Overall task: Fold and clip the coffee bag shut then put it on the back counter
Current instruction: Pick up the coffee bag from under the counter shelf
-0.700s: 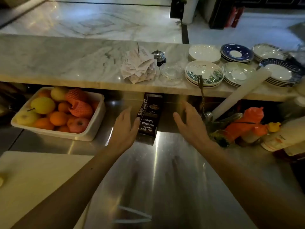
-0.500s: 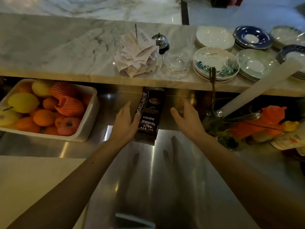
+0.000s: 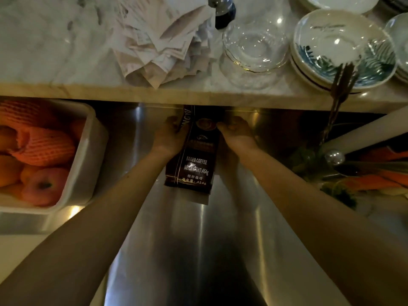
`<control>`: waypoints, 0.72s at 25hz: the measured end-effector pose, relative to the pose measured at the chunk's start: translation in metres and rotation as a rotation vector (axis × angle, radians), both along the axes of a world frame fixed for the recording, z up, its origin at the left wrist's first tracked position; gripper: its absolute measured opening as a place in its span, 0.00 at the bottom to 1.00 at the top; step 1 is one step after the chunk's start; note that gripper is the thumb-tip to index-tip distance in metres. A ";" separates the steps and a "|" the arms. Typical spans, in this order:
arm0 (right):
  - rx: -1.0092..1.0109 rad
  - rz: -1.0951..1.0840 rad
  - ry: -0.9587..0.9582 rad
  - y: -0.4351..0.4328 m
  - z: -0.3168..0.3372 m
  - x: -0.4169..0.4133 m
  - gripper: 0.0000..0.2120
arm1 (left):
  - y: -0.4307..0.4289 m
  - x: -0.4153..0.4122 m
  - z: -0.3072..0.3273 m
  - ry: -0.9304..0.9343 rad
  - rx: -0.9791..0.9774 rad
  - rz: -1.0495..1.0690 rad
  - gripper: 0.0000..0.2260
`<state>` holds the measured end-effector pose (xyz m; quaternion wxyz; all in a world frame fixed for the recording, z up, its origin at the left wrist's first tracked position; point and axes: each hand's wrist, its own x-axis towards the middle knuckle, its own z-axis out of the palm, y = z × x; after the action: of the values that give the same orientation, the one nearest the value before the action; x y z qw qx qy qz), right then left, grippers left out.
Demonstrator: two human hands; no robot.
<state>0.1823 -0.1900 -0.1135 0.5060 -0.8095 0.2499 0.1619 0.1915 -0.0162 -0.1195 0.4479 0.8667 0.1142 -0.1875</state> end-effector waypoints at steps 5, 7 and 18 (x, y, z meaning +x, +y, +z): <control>0.181 -0.176 0.048 0.009 -0.026 0.021 0.19 | 0.005 0.021 -0.021 0.026 -0.034 0.096 0.17; 0.207 -0.200 0.063 0.012 -0.028 0.018 0.20 | 0.005 0.018 -0.026 0.033 -0.063 0.150 0.16; 0.241 -0.255 0.012 0.003 -0.006 -0.046 0.13 | 0.007 -0.046 -0.012 0.098 -0.214 0.232 0.14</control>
<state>0.1359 -0.1867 -0.1199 0.6142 -0.7039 0.3323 0.1302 0.1454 -0.0089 -0.1319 0.5500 0.7849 0.2148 -0.1878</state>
